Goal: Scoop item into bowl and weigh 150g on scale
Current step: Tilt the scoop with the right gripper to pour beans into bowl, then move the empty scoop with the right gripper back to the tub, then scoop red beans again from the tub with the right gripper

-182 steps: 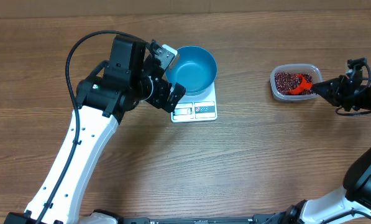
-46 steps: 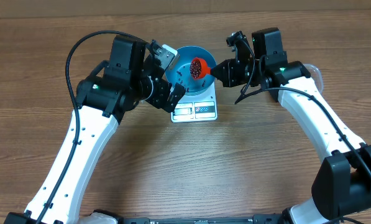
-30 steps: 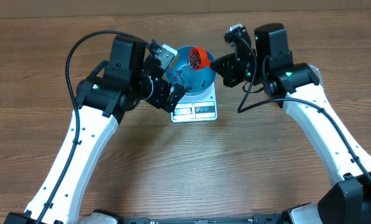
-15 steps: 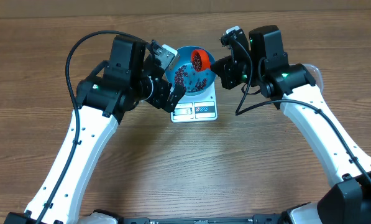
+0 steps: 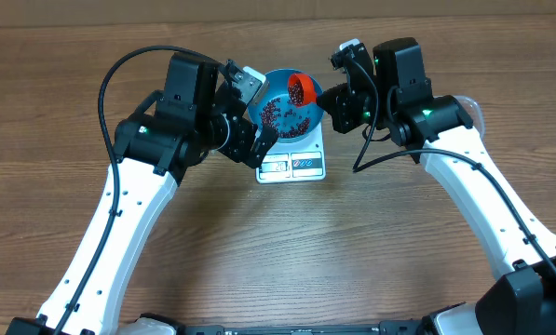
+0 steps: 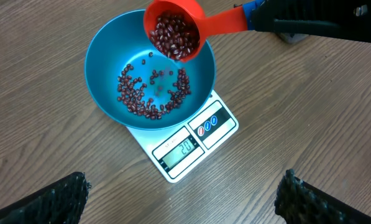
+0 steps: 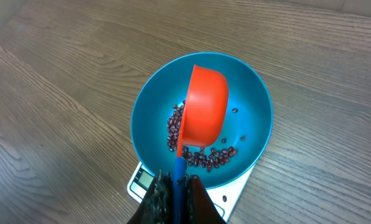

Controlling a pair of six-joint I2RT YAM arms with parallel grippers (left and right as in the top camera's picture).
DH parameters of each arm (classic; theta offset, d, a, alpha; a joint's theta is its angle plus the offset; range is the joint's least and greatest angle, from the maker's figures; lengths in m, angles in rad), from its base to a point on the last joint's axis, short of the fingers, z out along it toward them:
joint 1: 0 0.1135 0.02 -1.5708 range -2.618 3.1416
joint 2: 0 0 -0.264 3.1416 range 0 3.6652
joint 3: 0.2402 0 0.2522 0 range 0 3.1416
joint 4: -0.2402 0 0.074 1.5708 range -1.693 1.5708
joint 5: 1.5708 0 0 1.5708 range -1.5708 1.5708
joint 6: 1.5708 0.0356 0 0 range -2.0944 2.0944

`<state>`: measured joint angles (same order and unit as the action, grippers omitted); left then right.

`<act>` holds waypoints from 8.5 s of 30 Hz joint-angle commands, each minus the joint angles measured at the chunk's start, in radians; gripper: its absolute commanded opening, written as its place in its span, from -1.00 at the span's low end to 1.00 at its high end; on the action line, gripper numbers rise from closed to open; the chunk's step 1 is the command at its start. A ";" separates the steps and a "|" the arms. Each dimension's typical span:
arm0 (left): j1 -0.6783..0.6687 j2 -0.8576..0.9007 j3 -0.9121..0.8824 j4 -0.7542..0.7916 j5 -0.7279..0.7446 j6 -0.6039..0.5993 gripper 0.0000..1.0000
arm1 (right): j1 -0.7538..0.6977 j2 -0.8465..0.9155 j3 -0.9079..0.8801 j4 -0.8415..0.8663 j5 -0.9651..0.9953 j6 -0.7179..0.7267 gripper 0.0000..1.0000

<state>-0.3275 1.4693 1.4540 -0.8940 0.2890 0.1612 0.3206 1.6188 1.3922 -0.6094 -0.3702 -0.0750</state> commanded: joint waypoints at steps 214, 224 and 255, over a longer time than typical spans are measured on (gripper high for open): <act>-0.002 -0.024 0.015 0.001 0.015 0.019 0.99 | -0.816 0.179 -0.144 -0.270 -0.447 -0.055 -0.93; -0.002 -0.024 0.015 0.001 0.015 0.019 0.99 | -0.847 0.179 -0.144 -0.257 -0.458 0.001 -0.93; -0.002 -0.024 0.015 0.001 0.015 0.019 0.99 | -0.978 0.179 -0.144 -0.315 -0.706 -0.117 -0.93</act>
<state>-0.3275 1.4693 1.4540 -0.8944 0.2890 0.1612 -0.6525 1.7947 1.2545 -0.9241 -0.9855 -0.1482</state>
